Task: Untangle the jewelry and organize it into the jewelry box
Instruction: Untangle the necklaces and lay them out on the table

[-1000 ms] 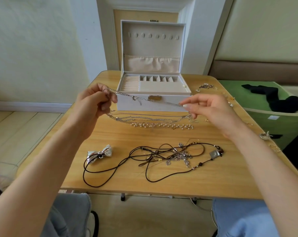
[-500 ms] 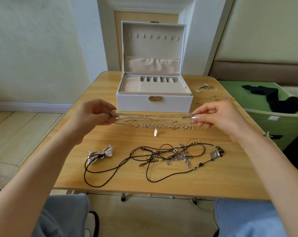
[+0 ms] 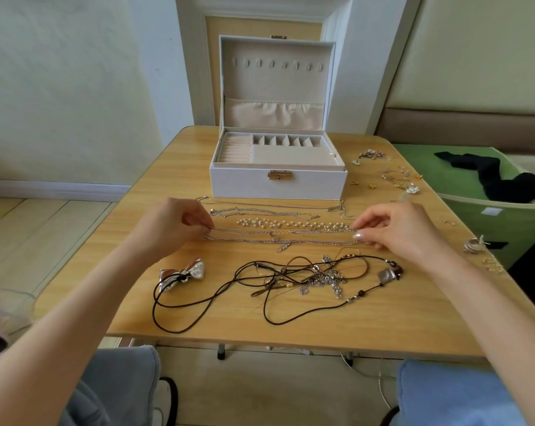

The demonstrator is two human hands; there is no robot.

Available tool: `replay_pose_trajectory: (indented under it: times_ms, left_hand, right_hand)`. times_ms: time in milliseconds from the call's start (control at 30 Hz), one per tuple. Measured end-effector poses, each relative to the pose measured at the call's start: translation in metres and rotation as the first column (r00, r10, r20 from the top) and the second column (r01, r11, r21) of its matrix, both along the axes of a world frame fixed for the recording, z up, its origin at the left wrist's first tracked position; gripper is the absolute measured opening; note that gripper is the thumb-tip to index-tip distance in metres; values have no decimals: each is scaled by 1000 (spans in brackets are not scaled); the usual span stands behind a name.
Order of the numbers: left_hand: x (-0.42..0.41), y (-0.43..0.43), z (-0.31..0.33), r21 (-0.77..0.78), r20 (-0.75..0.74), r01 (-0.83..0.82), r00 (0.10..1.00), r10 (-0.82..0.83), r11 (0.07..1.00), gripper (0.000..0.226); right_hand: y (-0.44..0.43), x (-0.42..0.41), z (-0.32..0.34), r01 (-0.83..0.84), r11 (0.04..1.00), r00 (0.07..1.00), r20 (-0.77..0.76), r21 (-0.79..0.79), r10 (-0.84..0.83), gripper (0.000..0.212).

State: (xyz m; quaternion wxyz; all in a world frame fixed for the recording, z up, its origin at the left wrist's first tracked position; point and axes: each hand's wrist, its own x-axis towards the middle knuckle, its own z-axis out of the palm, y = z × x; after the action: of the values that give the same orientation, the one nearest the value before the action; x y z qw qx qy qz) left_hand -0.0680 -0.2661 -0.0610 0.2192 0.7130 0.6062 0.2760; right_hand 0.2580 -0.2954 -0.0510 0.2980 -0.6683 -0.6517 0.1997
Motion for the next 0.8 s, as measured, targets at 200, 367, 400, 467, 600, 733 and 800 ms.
replay_pose_trajectory:
  times_ms: [200, 367, 400, 467, 600, 733, 800]
  left_hand:
    - [0, 1, -2, 87, -120, -2, 993, 12, 996, 18]
    - [0, 3, -3, 94, -146, -8, 989, 22, 996, 12]
    - [1, 2, -2, 115, -140, -7, 990, 23, 993, 12]
    - [3, -2, 5, 164, -105, 18, 994, -1, 986, 12]
    - [25, -23, 18, 111, 52, 307, 948, -314, 945, 10]
    - [52, -40, 6, -56, 27, 516, 857, -515, 855, 41]
    - [57, -43, 2, -126, -25, 547, 832, -554, 828, 50]
  right_hand:
    - [3, -5, -6, -21, 997, 993, 121, 78, 12, 10]
    - [2, -4, -6, -67, 994, 982, 181, 80, 52, 12]
    - [1, -4, -4, -72, 993, 983, 173, 94, 55, 15]
    - [-5, -4, 4, -109, 989, 988, 117, 104, 97, 17]
    - [-17, -11, 17, -301, 953, 952, 54, -37, 303, 17]
    - [-17, -19, 12, -347, 924, 925, 103, -161, 365, 22]
    - [-16, -17, 10, -337, 917, 926, 102, -215, 364, 25]
